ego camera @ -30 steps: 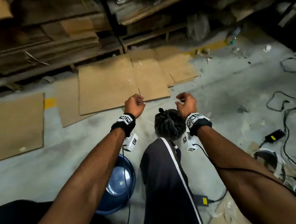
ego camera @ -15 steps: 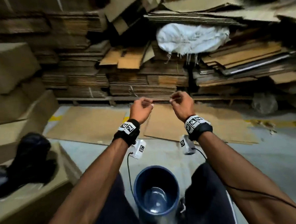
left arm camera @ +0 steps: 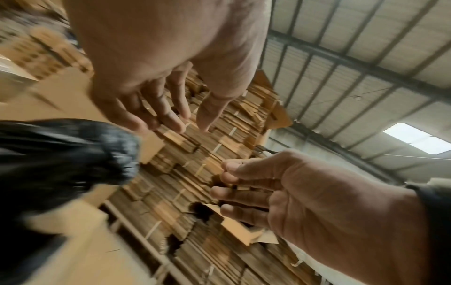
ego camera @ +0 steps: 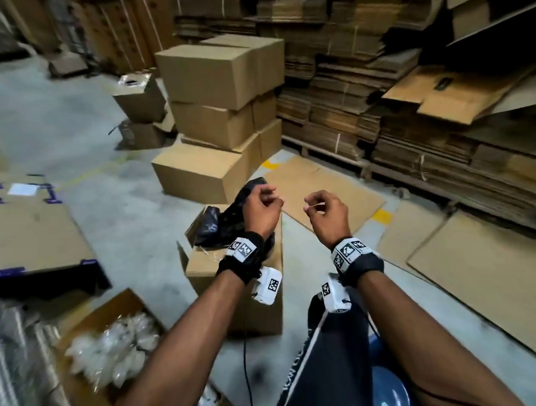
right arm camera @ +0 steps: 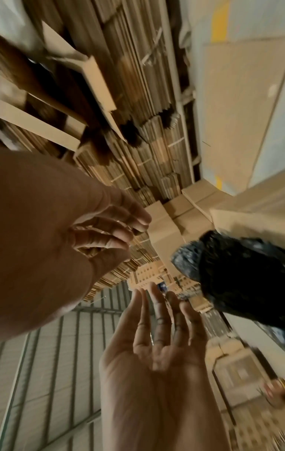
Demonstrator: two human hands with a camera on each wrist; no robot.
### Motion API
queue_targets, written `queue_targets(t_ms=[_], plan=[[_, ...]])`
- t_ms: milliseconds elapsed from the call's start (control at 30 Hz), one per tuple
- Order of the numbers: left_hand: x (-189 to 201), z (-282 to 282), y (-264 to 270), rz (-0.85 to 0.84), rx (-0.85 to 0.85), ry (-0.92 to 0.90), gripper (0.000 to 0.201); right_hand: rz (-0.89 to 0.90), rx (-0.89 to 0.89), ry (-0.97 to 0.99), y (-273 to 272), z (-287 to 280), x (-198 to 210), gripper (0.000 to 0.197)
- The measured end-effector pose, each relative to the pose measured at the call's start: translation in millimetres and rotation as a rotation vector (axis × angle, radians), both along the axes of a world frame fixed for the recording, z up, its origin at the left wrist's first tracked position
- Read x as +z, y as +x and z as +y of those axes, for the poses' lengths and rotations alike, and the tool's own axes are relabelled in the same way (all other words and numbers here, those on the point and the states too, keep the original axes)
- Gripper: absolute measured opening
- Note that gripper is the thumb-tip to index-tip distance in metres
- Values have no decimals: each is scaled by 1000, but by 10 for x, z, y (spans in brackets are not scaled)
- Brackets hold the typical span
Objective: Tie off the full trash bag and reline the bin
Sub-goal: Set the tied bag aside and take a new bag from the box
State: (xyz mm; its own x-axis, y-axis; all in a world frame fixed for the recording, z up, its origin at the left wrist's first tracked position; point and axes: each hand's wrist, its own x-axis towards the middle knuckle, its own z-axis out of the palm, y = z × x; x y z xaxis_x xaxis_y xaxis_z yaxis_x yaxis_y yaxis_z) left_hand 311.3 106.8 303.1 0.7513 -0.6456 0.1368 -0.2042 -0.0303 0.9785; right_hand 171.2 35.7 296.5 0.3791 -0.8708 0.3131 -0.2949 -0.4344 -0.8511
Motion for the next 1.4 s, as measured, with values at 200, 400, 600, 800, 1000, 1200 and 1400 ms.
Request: queue_targets(t_ms=[200, 400, 600, 800, 1000, 1200, 1400], plan=[[-324, 304, 543, -61, 252, 221, 32, 50, 109, 100, 663, 171, -331, 15], [-588, 535, 953, -102, 191, 562, 36, 269, 161, 209, 1002, 244, -532, 39], [-757, 699, 1005, -232, 185, 623, 23, 367, 105, 278, 1123, 300, -688, 51], [-841, 768, 1256, -190, 364, 729, 43, 470, 79, 305, 1133, 303, -823, 41], [-901, 707, 1444, -98, 310, 817, 61, 510, 105, 230, 1117, 331, -871, 41], [-915, 640, 1518, -111, 247, 882, 60, 439, 114, 208, 1048, 357, -836, 38], [-530, 469, 1195, -164, 20, 652, 34, 220, 158, 22, 768, 227, -461, 47]])
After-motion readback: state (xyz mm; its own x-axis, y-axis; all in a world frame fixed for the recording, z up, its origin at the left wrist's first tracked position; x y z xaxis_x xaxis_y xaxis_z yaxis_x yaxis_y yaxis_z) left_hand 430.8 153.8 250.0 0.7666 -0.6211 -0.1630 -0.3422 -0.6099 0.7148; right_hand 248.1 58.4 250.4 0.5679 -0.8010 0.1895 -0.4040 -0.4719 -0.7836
